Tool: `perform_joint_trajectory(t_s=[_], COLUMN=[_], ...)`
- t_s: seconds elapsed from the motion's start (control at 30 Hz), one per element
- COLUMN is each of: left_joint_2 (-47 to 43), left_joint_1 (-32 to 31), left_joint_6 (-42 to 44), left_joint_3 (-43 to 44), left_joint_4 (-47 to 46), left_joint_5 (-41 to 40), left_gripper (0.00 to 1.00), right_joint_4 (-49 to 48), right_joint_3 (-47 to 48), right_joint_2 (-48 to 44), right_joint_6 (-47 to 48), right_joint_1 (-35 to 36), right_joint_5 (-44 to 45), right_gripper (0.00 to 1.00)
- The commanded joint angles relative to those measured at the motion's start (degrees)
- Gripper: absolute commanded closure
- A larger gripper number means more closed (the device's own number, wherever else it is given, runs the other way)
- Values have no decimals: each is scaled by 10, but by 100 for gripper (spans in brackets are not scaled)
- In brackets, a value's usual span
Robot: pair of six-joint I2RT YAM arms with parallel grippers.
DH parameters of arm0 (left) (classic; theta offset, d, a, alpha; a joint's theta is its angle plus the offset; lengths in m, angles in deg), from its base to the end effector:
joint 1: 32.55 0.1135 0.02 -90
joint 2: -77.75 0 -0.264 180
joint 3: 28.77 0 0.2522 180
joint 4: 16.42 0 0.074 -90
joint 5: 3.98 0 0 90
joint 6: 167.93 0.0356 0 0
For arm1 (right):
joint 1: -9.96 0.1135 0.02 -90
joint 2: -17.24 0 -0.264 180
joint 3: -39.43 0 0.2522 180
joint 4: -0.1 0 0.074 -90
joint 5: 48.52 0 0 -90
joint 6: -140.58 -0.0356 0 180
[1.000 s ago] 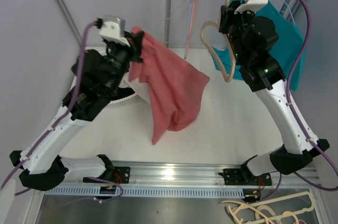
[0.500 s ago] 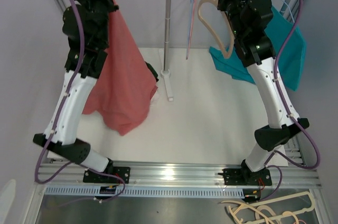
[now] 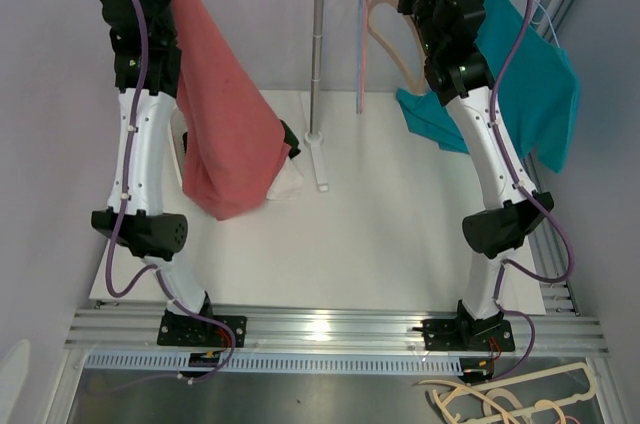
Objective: Remove the t-shirt from the hanger
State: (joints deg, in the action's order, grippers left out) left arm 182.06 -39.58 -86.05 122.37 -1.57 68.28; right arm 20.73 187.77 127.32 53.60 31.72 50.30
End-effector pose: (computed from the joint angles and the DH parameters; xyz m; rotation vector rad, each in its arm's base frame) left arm 0.3480 -0.0320 0.6104 -0.2919 1.0007 -0.0833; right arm 0.3853 0.1479 0.5507 -0.1408 1.2612 0.1849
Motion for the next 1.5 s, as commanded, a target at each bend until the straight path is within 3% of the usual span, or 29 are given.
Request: perform_joint_trajectory(t_s=[0.0,0.27,0.47,0.53,0.73,0.87,0.97,1.1,1.27,1.47], left_joint_2=[12,31,-30,-62,-104,-54,21,138,186,173], left_joint_1=[15,16,12,1,-47,-24,7,38,54,59], left_joint_6=[-43,-114,-182,-235,-282,-279,-275,-262,-247,-254], left_joint_3=[-62,-205,-358,-414,-551,-527,-469,-337,-272,-267], left_joint_4=[-24,59,103,173,245,310,353,425,448,461], left_joint_5=[2,-11,-16,-57,-123,-99,-13,64,104,95], left_gripper=[99,99,99,99,99,99,99,100,99,99], right_joint_4=[-20,-19,-43,-46,-56,-62,-83,-88,-98,-91], right_joint_3=[27,11,-68,-91,-130,-163,-187,-221,-254,-250], right_joint_2=[14,11,-27,-41,-60,-83,-99,-122,-145,-149], right_joint_6=[0,-11,-26,-27,-25,-28,-42,-49,-49,-45], right_joint_1=[-6,-15,-15,-15,-15,-15,-14,-15,-15,-15], right_joint_5=[-12,-20,-21,-18,-12,-14,-16,-24,-19,-17], right_gripper=[100,100,100,100,100,100,100,100,100,100])
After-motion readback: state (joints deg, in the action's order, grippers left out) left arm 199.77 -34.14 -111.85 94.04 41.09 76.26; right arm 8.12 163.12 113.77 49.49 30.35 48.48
